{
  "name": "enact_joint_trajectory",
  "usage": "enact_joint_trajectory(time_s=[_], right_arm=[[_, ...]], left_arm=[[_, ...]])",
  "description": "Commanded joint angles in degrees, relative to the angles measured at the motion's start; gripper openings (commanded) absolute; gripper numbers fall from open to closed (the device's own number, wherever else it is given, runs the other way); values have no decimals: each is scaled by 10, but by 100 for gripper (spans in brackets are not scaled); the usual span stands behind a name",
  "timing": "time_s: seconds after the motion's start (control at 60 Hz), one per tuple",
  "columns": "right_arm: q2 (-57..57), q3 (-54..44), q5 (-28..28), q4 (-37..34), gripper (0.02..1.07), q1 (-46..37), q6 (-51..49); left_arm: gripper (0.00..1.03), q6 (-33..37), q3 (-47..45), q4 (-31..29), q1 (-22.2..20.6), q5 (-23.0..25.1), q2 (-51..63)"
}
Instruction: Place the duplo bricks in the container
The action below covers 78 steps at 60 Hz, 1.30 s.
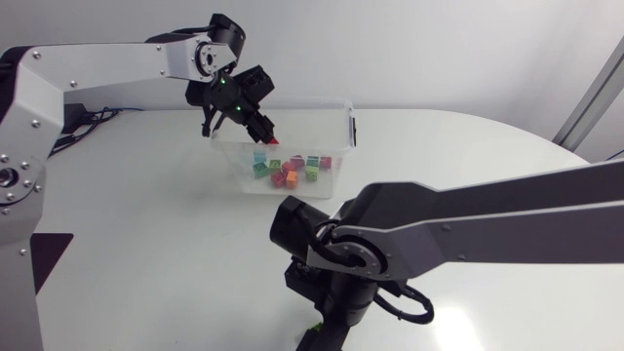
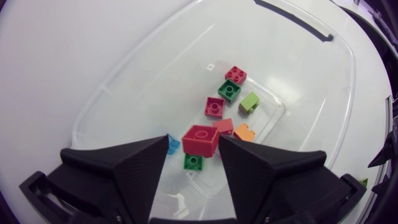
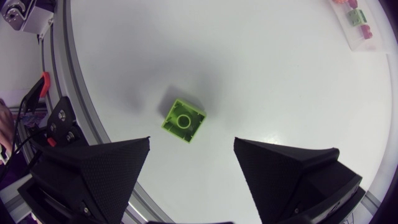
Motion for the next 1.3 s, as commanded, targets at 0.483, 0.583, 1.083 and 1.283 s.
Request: enact_joint_trajectory(time_s=[0.483,0.583,1.083,1.283], right_arm=[[-16,20,3,-27,100,20,35],[-15,20,3,-29,100,34,47],[76,49,14,-30,100,29,60],[104,65,14,-32,94,18,58]], left_arm=[[99,-29,33,-11,21,32,-98],[99,-33,13,-11,22,34,-136],[99,24,-238,-17,28,38,-318],[99,39,-271,-16,42,38,-348]])
